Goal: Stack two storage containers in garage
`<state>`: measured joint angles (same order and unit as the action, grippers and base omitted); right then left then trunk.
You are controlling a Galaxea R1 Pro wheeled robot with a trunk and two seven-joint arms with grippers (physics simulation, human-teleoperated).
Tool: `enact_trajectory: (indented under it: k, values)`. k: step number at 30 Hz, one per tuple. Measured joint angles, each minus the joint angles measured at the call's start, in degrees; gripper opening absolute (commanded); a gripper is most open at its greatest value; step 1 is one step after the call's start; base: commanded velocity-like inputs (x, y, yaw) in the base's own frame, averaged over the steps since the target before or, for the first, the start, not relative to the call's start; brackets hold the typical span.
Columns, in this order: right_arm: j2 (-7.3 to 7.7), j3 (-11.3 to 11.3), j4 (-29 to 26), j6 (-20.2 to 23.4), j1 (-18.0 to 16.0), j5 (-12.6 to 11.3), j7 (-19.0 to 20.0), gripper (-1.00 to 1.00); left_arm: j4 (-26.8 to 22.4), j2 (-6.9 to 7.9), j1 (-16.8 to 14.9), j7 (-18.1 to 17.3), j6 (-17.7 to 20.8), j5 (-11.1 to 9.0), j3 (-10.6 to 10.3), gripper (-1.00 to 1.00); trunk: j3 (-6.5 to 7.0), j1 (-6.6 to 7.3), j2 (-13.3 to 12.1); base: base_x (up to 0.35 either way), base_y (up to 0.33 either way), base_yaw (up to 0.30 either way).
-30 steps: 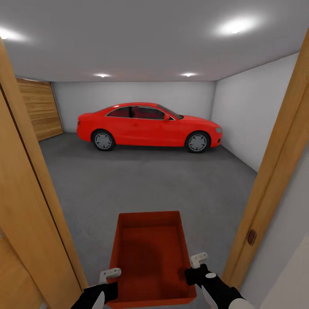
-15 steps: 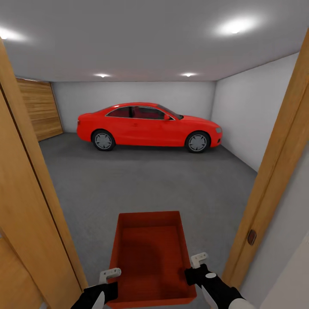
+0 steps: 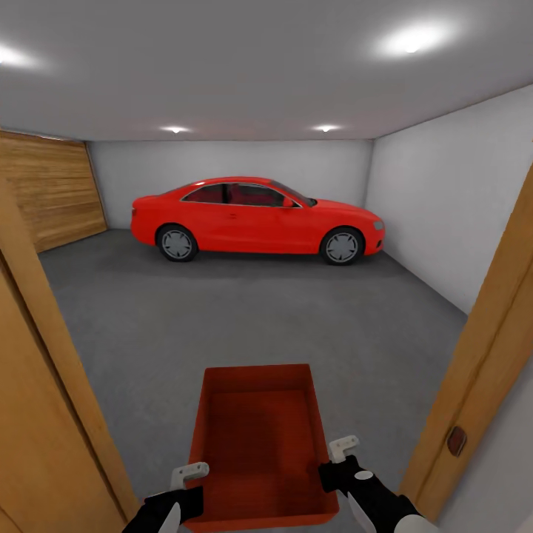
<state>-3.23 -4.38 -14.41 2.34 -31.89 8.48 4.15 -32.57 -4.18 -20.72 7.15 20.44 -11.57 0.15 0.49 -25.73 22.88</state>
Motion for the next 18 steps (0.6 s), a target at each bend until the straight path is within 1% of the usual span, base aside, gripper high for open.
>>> enact_trajectory:
  k: [8, 12, 18]
  values:
    - [-0.01, 0.0, 0.0, 0.0, 0.0, 0.0, 0.0, -1.00, 0.0, 0.00, 0.0, 0.0, 0.0, 0.0, 0.0, -1.00, 0.00, -0.03, 0.0, 0.034, 0.002, 0.000]
    - [0.01, 0.0, 0.0, 0.0, 0.0, 0.0, 0.0, -1.00, 0.0, 0.00, 0.0, 0.0, 0.0, 0.0, 0.0, -1.00, 0.00, -0.03, 0.0, 0.001, 0.106, 0.000]
    - [-0.01, 0.0, 0.0, 0.0, 0.0, 0.0, 0.0, -1.00, 0.0, 0.00, 0.0, 0.0, 0.0, 0.0, 0.0, -1.00, 0.00, -0.03, 0.0, 0.000, 0.022, 0.000]
